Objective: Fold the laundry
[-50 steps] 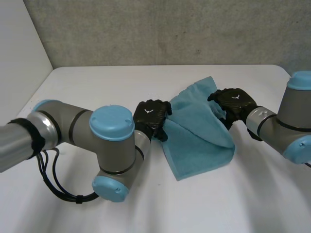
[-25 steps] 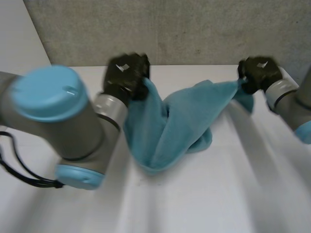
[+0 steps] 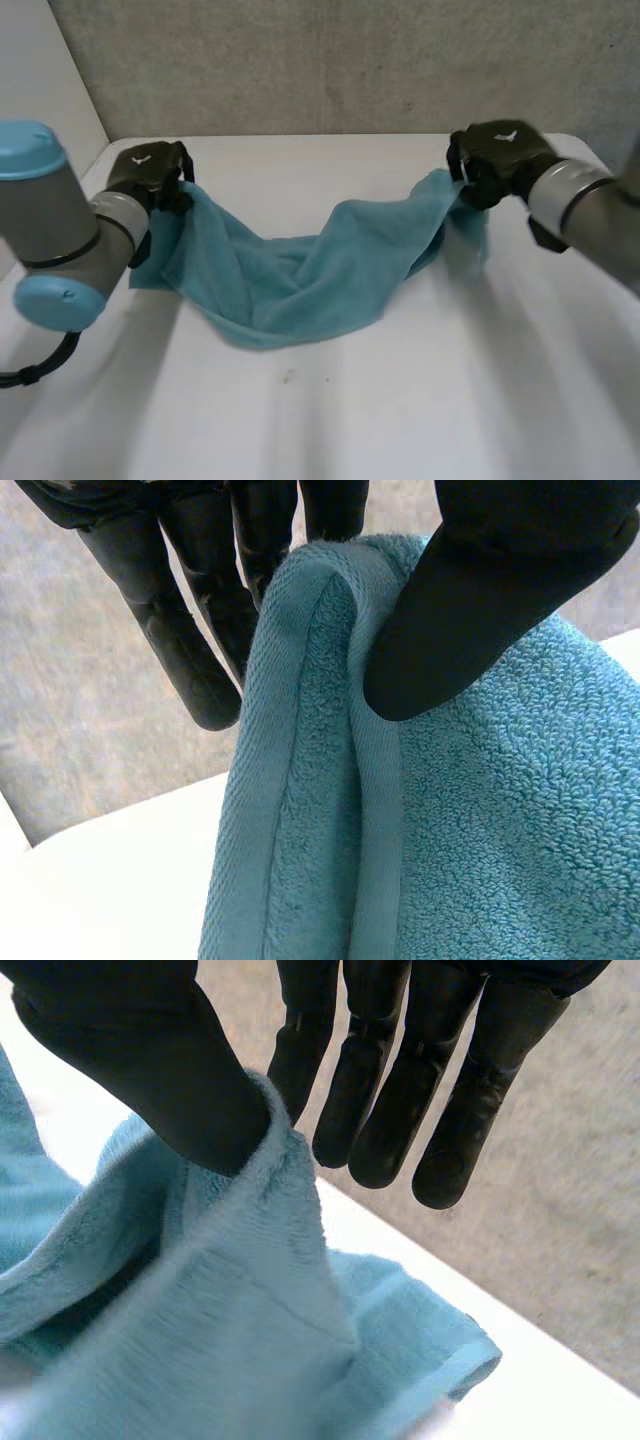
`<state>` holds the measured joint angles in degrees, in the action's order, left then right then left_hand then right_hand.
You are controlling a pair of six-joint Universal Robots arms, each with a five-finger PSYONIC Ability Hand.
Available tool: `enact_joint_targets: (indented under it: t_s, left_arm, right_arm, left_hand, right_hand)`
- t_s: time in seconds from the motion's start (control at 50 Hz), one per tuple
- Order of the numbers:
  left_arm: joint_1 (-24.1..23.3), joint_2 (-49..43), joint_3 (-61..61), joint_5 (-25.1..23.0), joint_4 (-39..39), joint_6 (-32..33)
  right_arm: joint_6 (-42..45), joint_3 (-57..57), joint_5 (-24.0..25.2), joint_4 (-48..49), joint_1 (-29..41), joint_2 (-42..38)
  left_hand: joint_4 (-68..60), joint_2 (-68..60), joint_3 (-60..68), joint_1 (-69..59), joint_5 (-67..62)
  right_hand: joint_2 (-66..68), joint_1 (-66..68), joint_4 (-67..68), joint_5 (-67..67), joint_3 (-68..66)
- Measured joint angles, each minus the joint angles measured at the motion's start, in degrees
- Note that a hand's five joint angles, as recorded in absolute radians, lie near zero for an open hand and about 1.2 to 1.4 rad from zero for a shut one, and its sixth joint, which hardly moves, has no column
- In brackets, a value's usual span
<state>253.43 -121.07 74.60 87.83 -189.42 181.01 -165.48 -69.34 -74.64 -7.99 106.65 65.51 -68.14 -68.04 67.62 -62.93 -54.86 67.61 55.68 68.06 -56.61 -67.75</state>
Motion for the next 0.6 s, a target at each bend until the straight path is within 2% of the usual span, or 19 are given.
enact_joint_targets:
  t_s: [0.02, 0.04, 0.06, 0.14, 0.18, 0.2, 0.22, 0.24, 0.34, 0.48, 0.6]
  left_arm:
    - [0.0, -1.5, -1.2, 0.0, -0.2, 0.1]
    - [0.0, -3.8, -3.2, 0.2, -0.6, 0.3]
    - [0.0, -3.8, -3.2, 0.2, -0.6, 0.3]
    - [-0.2, -8.7, -7.6, 0.7, -1.7, 1.5]
    - [-0.3, -9.2, -8.0, 0.9, -1.9, 2.0]
    - [-0.4, -8.9, -7.7, 0.9, -2.1, 2.6]
    - [-0.4, -8.6, -7.3, 0.9, -2.1, 2.8]
    - [-0.5, -7.6, -6.2, 0.9, -2.2, 3.4]
    - [-0.7, -3.2, -1.7, 0.9, -2.2, 4.8]
    - [-0.9, 11.6, 14.9, 0.0, -2.0, 5.8]
    - [-0.7, 20.2, 27.6, -3.3, -2.0, 8.5]
  right_arm:
    - [0.0, 0.3, -0.9, 0.5, 0.4, -0.9]
    - [0.2, 0.9, -3.0, 1.5, 0.9, -2.6]
    - [0.2, 0.9, -3.0, 1.5, 0.9, -2.6]
    - [0.8, 2.8, -9.7, 4.8, 1.6, -6.1]
    - [0.9, 3.1, -11.3, 5.7, 1.5, -6.7]
    - [1.0, 3.3, -12.1, 6.3, 1.4, -7.0]
    - [1.1, 3.3, -12.4, 6.5, 1.3, -7.1]
    - [1.1, 3.4, -12.8, 6.9, 1.2, -7.3]
    - [1.2, 3.3, -13.3, 7.9, 0.9, -7.6]
    - [1.2, 2.6, -12.9, 8.1, 0.7, -8.4]
    - [1.2, 2.2, -12.6, 8.0, 0.7, -8.7]
  left_hand:
    - [2.8, 2.6, -2.4, 0.7, 1.3]
    - [10.6, 10.5, -10.1, 6.0, 7.6]
    - [10.6, 10.5, -10.1, 6.0, 7.6]
    - [35.7, 35.8, -34.8, 32.4, 32.6]
    - [38.5, 38.2, -37.4, 34.2, 35.5]
    - [47.4, 46.9, -46.0, 42.7, 44.2]
    - [47.4, 46.9, -46.0, 42.7, 44.2]
    - [53.2, 52.8, -52.2, 48.7, 50.2]
    - [54.7, 54.4, -53.6, 49.4, 51.6]
    - [54.3, 53.9, -53.2, 48.8, 51.2]
    - [36.1, 36.0, -35.8, 29.4, 32.9]
  right_hand:
    - [0.0, 0.0, 0.0, 0.0, 0.0]
    - [0.0, 0.0, 0.0, -0.1, 0.0]
    - [0.0, 0.0, 0.0, -0.1, 0.0]
    - [0.0, 0.0, 0.0, -0.1, 0.0]
    - [0.0, 0.0, 0.0, -0.1, 0.0]
    - [0.0, 0.0, 0.0, -0.1, 0.0]
    - [0.0, 0.0, 0.0, -0.1, 0.0]
    - [0.0, 0.0, 0.0, -0.1, 0.0]
    - [0.0, 0.0, 0.0, -0.1, 0.0]
    - [0.0, 0.0, 0.0, -0.1, 0.0]
    - [0.0, 0.0, 0.0, -0.1, 0.0]
